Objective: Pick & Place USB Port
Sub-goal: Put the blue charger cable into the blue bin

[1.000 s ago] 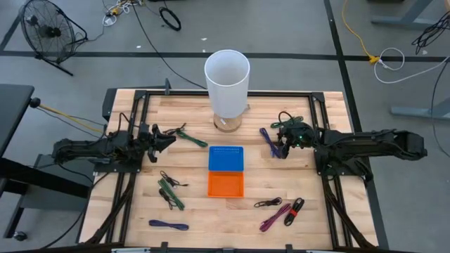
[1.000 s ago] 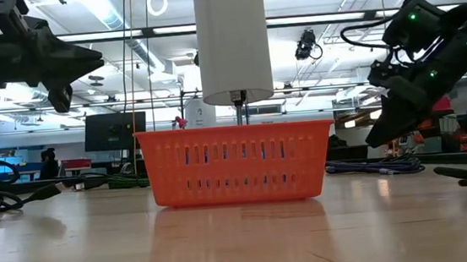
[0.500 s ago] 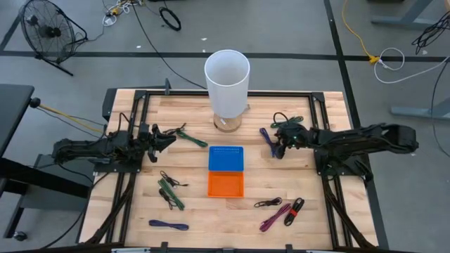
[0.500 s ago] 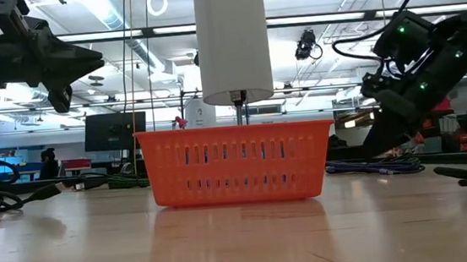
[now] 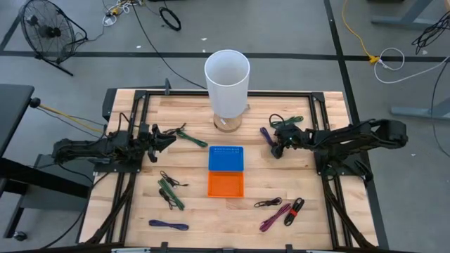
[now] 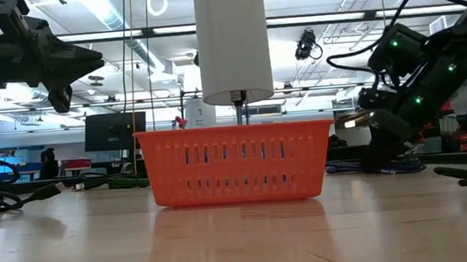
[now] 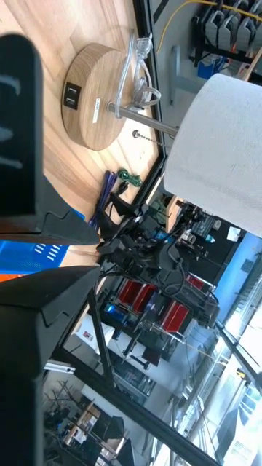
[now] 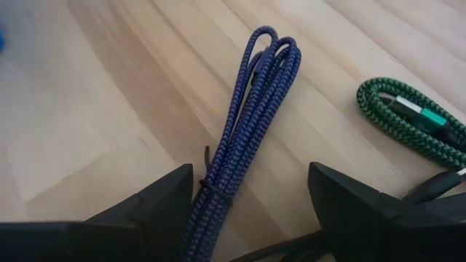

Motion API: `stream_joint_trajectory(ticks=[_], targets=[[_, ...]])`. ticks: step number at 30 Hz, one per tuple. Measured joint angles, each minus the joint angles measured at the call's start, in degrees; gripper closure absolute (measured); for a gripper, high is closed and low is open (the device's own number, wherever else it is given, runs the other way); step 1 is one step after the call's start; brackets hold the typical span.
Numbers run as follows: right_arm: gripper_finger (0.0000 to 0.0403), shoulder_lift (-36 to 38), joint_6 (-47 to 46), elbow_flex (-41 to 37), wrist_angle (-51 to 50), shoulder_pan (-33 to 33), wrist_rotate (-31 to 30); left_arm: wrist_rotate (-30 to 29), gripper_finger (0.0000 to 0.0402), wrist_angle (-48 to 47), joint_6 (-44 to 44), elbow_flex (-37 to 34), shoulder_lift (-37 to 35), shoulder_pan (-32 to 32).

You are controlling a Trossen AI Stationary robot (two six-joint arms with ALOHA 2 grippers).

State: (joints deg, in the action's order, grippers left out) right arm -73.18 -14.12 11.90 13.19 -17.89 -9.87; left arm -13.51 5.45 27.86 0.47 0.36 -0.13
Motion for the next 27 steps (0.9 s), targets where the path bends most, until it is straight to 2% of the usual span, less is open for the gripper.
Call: stream_joint_trajectory(ticks=[3, 5, 7, 10, 12, 16, 18, 20, 27], targets=[[0.0151, -1.3, -0.3, 0.0, 0.0, 0.0, -0.2, 0.0, 0.0342, 0.0, 0.0, 0.0, 0.0, 0.0], [0.0183, -1.9, -1.0, 0.1, 0.1, 0.0, -0.2, 0.0, 0.0342, 0.0, 0.0, 0.0, 0.0, 0.0], [0.0234, -2.1, -2.0, 0.1, 0.0, -0.1, -0.2, 0.0, 0.0342, 0.0, 0.0, 0.0, 0.0, 0.0], [0.0341, -2.1, -3.2, 0.1, 0.1, -0.1, 0.2, 0.0, 0.0342, 0.0, 0.0, 0.0, 0.0, 0.0], [0.0380, -2.1, -3.2, 0.0, 0.7, -0.1, 0.8, 0.0, 0.0342, 0.0, 0.0, 0.0, 0.0, 0.0], [0.0384, -2.1, -3.6, 2.0, 0.4, -0.1, 5.3, 0.0, 0.0342, 0.0, 0.0, 0.0, 0.0, 0.0], [0.0385, -2.0, -3.6, 4.0, -0.7, 0.5, 10.7, 0.0, 0.0342, 0.0, 0.0, 0.0, 0.0, 0.0], [0.0385, -1.8, -2.8, 7.2, -1.8, 1.2, 13.7, 0.0, 0.0342, 0.0, 0.0, 0.0, 0.0, 0.0], [0.0385, -1.7, 0.5, 20.7, -12.9, 6.9, 14.5, 0.2, 0.0342, 0.0, 0.0, 0.0, 0.0, 0.0]])
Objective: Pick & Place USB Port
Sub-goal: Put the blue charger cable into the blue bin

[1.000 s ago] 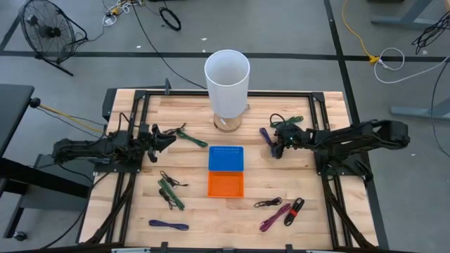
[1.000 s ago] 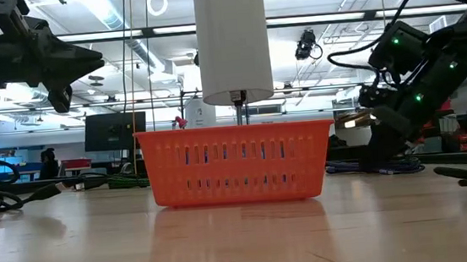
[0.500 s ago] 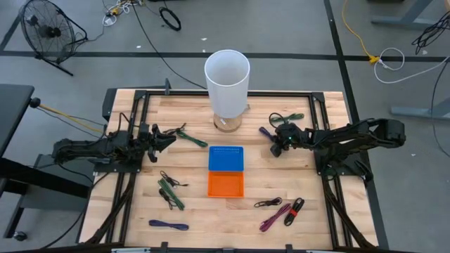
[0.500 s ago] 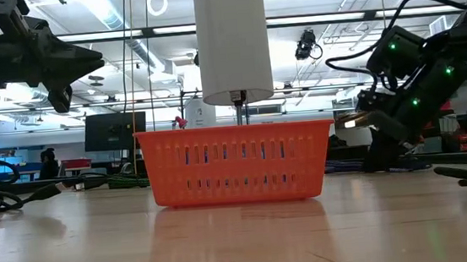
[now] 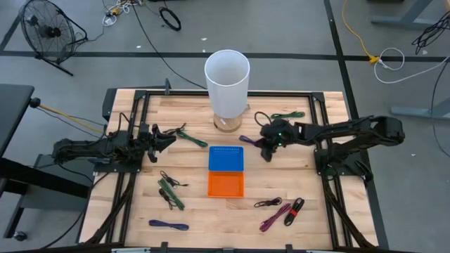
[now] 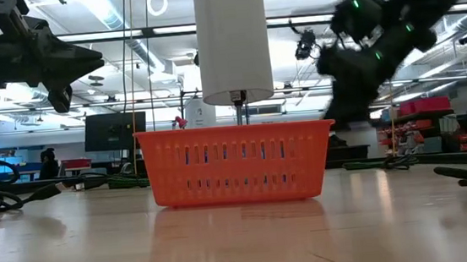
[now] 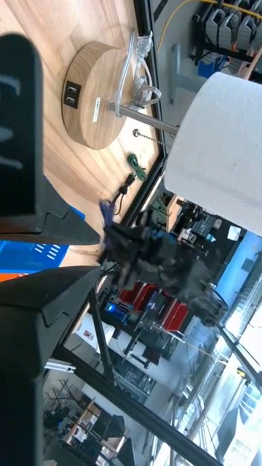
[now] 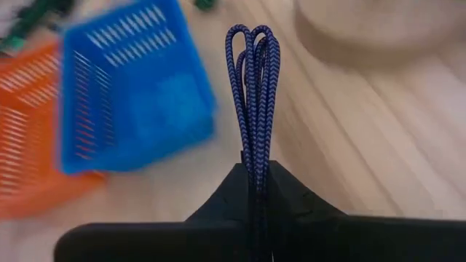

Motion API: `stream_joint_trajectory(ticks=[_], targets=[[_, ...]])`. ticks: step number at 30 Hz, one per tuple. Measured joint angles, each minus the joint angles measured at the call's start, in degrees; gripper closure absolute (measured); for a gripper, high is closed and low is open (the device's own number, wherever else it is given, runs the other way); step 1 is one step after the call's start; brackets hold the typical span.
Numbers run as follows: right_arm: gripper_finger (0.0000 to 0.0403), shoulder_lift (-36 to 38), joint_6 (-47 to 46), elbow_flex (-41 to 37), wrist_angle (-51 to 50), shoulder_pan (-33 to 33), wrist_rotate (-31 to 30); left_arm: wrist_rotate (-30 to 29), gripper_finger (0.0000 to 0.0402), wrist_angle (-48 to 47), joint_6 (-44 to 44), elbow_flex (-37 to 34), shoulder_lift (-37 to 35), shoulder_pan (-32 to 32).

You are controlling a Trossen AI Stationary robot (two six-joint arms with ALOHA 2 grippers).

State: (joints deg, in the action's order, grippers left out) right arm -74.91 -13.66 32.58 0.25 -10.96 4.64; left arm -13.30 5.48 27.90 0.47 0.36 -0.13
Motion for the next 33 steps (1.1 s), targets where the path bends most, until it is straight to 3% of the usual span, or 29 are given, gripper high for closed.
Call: stream_joint_trajectory(ticks=[9, 15, 19, 25, 33], targets=[[0.0385, -0.2, 0.6, 10.7, -4.6, 10.9, -3.4, 0.0, 0.0342, 0.0, 0.0, 0.0, 0.0, 0.0], [0.0386, -6.0, 0.5, 15.1, -4.7, 16.1, -6.6, -0.1, 0.0342, 0.2, 0.0, 0.0, 0.0, 0.0], [0.0386, -12.5, 0.7, 20.0, -5.6, 17.1, -6.7, -0.1, 0.0342, 0.5, 0.0, 0.0, 0.0, 0.0], [0.0386, -21.5, 2.6, 29.0, -14.9, 17.0, -8.0, -0.1, 0.0342, 0.6, 0.0, 0.0, 0.0, 0.0], [0.0386, -24.3, 2.2, 32.3, -18.1, 16.4, -11.6, -0.2, 0.0342, 0.6, 0.0, 0.0, 0.0, 0.0]])
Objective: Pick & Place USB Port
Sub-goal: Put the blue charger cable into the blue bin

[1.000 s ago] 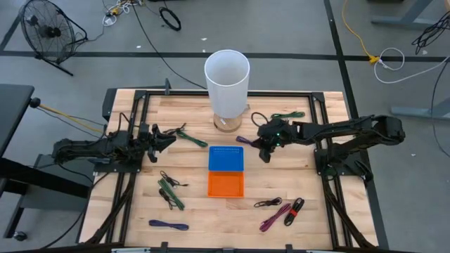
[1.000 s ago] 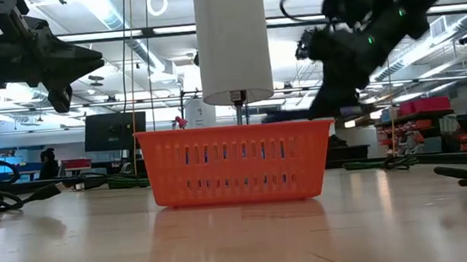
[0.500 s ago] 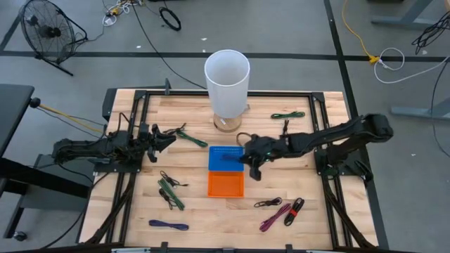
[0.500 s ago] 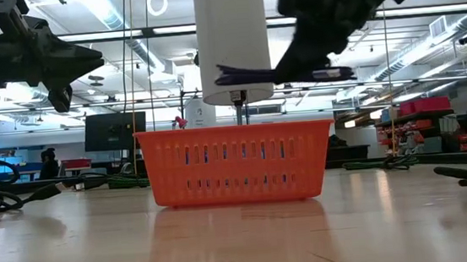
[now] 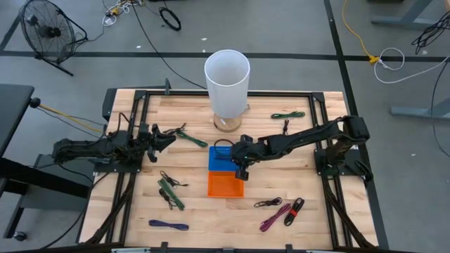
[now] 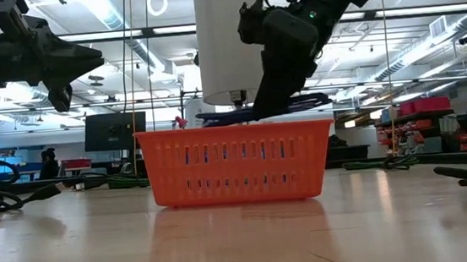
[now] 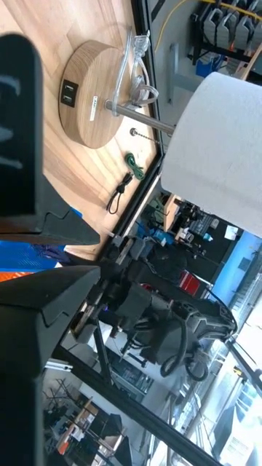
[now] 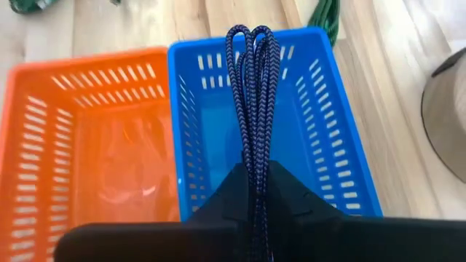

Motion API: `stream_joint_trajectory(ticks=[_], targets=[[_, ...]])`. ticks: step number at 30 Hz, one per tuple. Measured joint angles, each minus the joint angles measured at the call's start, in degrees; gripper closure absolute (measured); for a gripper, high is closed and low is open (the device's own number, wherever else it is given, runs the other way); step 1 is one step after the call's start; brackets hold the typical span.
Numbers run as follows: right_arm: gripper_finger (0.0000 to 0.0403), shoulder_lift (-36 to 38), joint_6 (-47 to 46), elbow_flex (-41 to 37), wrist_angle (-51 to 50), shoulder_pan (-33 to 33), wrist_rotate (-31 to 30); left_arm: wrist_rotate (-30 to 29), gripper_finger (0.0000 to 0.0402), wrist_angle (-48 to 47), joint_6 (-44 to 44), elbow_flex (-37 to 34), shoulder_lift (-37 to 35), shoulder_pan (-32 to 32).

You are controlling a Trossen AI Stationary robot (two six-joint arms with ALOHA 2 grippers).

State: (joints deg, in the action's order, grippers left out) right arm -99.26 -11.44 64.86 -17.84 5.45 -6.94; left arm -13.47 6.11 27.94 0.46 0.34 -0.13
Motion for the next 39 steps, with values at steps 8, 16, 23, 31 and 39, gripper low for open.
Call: stream_joint_trajectory(ticks=[8, 16, 23, 31, 39], targets=[[0.0386, -0.2, -1.8, 0.0, -1.2, -1.1, 0.2, 0.0, 0.0342, 0.0, 0.0, 0.0, 0.0, 0.0], [0.0386, -0.2, -2.9, 0.0, -0.4, -2.0, 0.3, 0.0, 0.0342, 0.0, 0.0, 0.0, 0.0, 0.0], [0.0386, -0.2, -2.9, 0.0, 0.5, -2.0, 0.5, 0.0, 0.0342, 0.0, 0.0, 0.0, 0.0, 0.0], [0.0386, -1.0, -2.9, 0.0, 1.7, -1.8, 2.5, 0.0, 0.0342, 0.0, 0.0, 0.0, 0.0, 0.0], [0.0386, -2.4, -3.1, 0.0, 2.0, -2.2, 2.9, 0.0, 0.0342, 0.1, 0.0, 0.0, 0.0, 0.0]])
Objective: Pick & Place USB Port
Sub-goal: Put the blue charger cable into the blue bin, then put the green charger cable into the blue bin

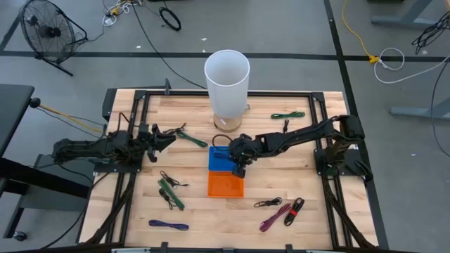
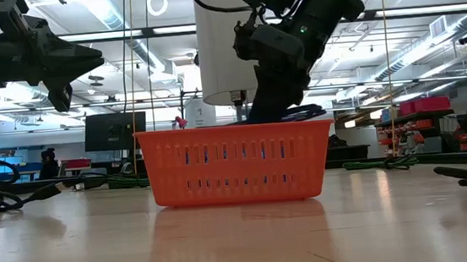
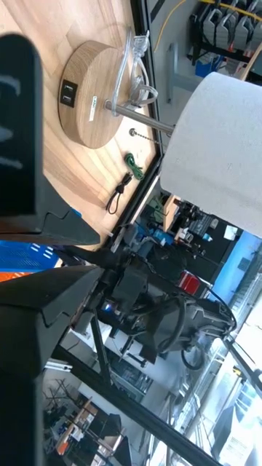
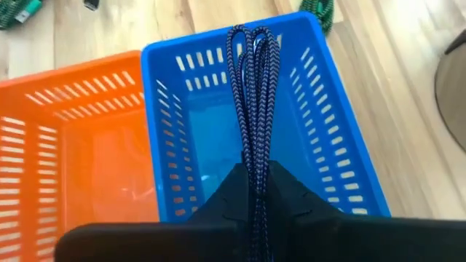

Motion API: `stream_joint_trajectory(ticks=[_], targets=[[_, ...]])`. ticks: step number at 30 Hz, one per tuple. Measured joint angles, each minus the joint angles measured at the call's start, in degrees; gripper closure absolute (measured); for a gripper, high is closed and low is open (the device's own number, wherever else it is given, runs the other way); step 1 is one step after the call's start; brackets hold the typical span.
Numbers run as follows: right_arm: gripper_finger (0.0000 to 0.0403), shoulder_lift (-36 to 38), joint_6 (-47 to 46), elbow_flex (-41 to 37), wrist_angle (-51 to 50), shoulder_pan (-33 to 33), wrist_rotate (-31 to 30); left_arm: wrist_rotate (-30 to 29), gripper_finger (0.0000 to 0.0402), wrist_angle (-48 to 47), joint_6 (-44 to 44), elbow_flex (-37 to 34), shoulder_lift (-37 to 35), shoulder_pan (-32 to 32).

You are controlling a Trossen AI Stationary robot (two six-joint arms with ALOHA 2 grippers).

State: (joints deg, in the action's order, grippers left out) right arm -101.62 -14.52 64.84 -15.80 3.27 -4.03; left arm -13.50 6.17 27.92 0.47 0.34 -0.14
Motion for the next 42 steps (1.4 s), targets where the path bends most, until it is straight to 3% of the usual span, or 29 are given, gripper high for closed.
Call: stream_joint_trajectory(ticks=[6, 14, 19, 25, 31, 37, 42], targets=[[0.0383, 0.0, 0.0, 0.0, 0.4, 0.0, 0.0, 0.0, 0.0342, 0.1, 0.0, 0.0, 0.0, 0.0], [0.0271, 0.0, 0.0, 0.0, 3.2, 0.0, -1.4, 0.0, 0.0342, 0.0, 0.0, 0.0, 0.0, 0.0], [0.0234, 0.1, 1.0, 0.0, 4.3, -0.6, -1.9, 0.0, 0.0342, 0.0, 0.0, 0.0, 0.0, 0.0], [0.0234, 2.7, 3.4, 0.0, -3.7, -2.6, -11.4, 0.0, 0.0342, 0.0, 0.1, 0.0, 0.0, 0.0], [0.0247, 5.9, 4.8, 0.0, -16.7, -4.9, -14.6, 0.2, 0.0342, 0.0, 0.1, 0.0, 0.0, 0.0], [0.0250, 6.6, 0.6, -0.2, -29.0, -7.9, -26.8, 0.2, 0.0342, 0.0, 0.1, 0.0, 0.0, 0.0], [0.0248, 6.8, -0.1, -5.3, -29.3, -11.9, -32.3, 0.2, 0.0342, 0.0, 0.1, 0.0, 0.0, 0.0]])
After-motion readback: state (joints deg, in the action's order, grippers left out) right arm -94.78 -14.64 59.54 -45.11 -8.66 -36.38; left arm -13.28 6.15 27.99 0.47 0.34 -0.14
